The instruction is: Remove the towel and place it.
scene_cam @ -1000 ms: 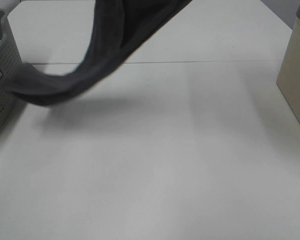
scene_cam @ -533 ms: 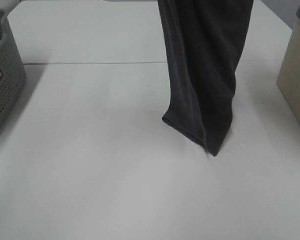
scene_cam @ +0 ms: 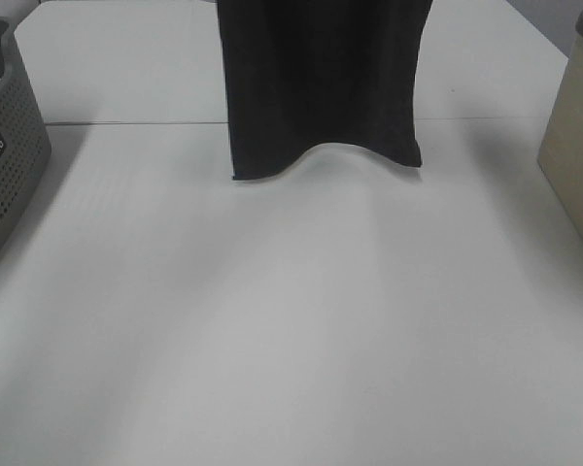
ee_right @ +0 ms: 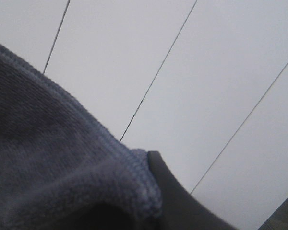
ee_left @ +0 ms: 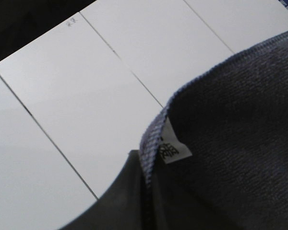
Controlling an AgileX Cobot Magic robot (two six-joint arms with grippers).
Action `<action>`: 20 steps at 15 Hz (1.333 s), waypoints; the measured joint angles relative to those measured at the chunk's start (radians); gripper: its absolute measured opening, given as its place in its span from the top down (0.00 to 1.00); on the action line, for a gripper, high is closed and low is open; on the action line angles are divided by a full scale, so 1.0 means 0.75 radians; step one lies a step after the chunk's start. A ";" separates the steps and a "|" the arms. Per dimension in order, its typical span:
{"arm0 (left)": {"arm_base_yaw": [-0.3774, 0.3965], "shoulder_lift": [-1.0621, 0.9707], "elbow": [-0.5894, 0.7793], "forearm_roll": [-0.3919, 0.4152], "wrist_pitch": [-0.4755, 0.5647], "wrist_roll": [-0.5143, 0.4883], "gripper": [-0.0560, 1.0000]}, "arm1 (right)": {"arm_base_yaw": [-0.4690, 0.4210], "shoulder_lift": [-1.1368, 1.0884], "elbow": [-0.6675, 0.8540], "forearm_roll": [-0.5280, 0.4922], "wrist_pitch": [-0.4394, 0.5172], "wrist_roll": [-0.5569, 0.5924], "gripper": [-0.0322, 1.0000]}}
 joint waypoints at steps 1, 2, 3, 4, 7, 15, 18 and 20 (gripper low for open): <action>0.033 0.015 0.000 0.000 -0.044 -0.029 0.95 | -0.003 0.031 0.000 -0.056 -0.039 0.057 0.96; 0.060 0.029 0.000 -0.001 -0.081 -0.073 0.95 | -0.003 0.055 0.000 -0.087 -0.083 0.104 0.96; 0.085 0.049 0.000 -0.001 -0.112 -0.124 0.95 | -0.003 0.081 0.000 -0.105 -0.133 0.143 0.96; 0.099 0.071 0.000 0.000 -0.145 -0.155 0.95 | -0.003 0.107 0.000 -0.116 -0.187 0.169 0.96; 0.133 0.161 -0.001 0.032 -0.280 -0.183 0.95 | -0.011 0.199 0.000 -0.129 -0.311 0.180 0.96; 0.168 0.647 -0.743 0.032 -0.309 -0.225 0.95 | -0.188 0.419 -0.209 -0.104 -0.731 0.419 0.96; 0.173 0.791 -0.983 0.032 -0.229 -0.249 0.95 | -0.211 0.460 -0.239 -0.045 -0.796 0.420 0.96; 0.175 0.800 -1.000 0.032 -0.217 -0.252 0.95 | -0.227 0.463 -0.239 -0.027 -0.805 0.420 0.96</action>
